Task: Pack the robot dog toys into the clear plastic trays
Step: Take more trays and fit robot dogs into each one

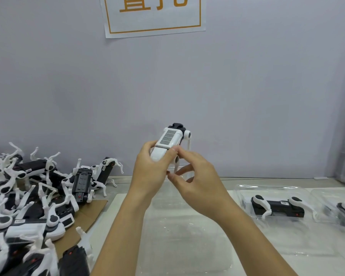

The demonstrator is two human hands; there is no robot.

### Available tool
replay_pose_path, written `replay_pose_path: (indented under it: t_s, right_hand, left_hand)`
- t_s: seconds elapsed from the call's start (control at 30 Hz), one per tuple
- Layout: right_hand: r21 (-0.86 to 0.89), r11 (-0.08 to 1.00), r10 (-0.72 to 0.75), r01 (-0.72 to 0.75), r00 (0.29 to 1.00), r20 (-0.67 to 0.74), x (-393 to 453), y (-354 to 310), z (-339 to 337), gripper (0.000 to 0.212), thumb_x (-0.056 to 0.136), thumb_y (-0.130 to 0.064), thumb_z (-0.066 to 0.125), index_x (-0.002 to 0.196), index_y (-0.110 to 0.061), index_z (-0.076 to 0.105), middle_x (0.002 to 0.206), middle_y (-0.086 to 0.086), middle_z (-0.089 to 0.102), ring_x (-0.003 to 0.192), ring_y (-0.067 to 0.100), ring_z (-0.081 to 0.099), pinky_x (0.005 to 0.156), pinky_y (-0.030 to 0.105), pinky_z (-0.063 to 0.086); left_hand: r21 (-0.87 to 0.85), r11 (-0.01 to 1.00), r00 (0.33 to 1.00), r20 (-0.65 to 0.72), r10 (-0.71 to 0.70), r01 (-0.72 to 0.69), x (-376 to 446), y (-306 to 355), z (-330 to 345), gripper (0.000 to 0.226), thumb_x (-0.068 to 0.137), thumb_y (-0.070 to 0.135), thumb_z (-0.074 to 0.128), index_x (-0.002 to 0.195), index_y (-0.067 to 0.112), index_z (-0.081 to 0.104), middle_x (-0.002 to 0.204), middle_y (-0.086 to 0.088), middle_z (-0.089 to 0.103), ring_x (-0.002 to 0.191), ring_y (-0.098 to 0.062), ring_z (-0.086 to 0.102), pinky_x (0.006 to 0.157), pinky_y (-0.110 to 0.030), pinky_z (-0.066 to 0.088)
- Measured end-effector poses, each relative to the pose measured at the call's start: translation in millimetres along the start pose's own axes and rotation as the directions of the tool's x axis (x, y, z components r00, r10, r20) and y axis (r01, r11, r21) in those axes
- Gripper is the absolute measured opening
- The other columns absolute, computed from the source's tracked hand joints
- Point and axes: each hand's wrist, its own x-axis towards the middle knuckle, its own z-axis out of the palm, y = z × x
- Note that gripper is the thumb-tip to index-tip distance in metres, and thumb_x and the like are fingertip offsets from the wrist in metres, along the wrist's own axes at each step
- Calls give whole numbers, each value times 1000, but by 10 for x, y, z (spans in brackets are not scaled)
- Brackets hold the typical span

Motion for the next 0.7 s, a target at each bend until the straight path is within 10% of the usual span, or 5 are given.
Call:
replay_pose_path:
  t_s: [0.2,0.43,0.7]
  right_hand:
    - [-187,982,-56,14,973,-222,24,36,-111,44,86,-8,69,121,-33,63,112,-17,55,99,0,53,83,9,40]
    - [-422,907,-42,8,997,-72,-12,84,-196,40,88,-33,69,124,-46,55,119,-27,49,114,-2,40,91,28,21]
    - [-375,927,-51,32,998,-41,-9,111,-260,29,89,-28,67,116,-33,62,101,-17,62,97,12,57,86,41,48]
  left_hand:
    - [60,998,1000,9,1,-1,-12,-34,-37,28,89,40,69,95,13,65,64,12,66,57,-6,61,46,-12,43]
    - [55,998,991,130,-38,32,-58,6,-12,41,96,46,56,72,13,65,62,-7,57,52,-19,50,45,-22,41]
    - [59,990,978,160,-137,129,-118,133,128,50,101,49,41,83,9,65,67,-13,66,53,-26,62,40,-21,39]
